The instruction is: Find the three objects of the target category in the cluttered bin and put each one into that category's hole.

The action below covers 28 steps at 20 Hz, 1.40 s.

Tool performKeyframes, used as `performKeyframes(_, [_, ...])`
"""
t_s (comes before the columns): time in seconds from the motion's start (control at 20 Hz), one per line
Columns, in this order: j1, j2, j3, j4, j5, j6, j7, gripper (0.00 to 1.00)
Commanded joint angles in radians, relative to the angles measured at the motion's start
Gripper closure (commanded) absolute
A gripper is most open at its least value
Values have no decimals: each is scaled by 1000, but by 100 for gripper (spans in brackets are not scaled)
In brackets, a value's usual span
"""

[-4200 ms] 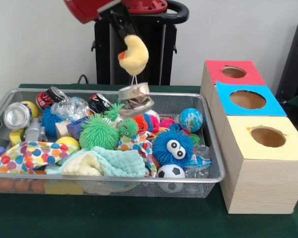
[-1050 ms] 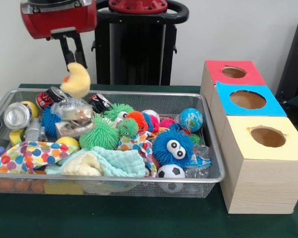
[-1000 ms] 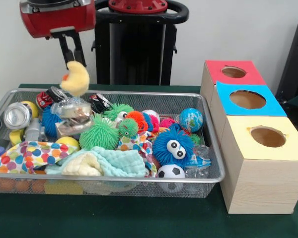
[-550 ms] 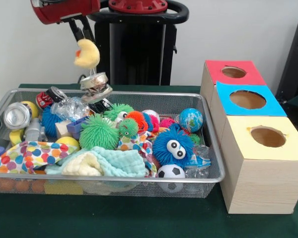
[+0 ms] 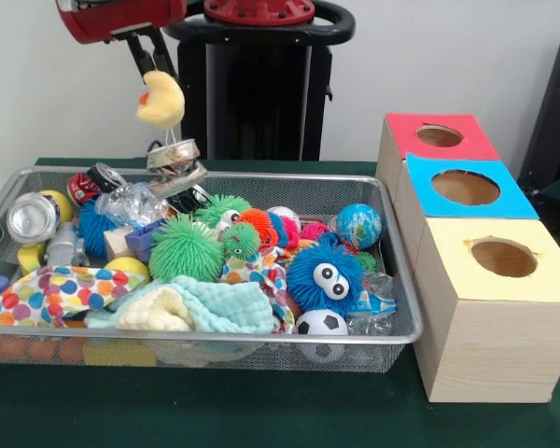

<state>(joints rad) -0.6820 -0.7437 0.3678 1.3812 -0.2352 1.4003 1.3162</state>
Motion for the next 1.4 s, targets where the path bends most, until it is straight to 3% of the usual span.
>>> performKeyframes(0.05, [-27, 10, -4, 40, -47, -117, -8, 100])
performKeyframes(0.2, [-24, 20, -12, 42, -65, -137, 0, 100])
performKeyframes(0.5, [-45, 15, -9, 36, -139, -207, -71, 100])
performKeyframes(0.7, [-56, 25, 15, 53, -123, -240, -68, 100])
performKeyframes(0.8, [-53, 46, 16, 57, -96, -209, -37, 100])
performKeyframes(1.0, [-21, 59, -32, 16, -183, -168, -30, 100])
performKeyframes(1.4, [-48, 96, -9, 54, -174, -359, 27, 100])
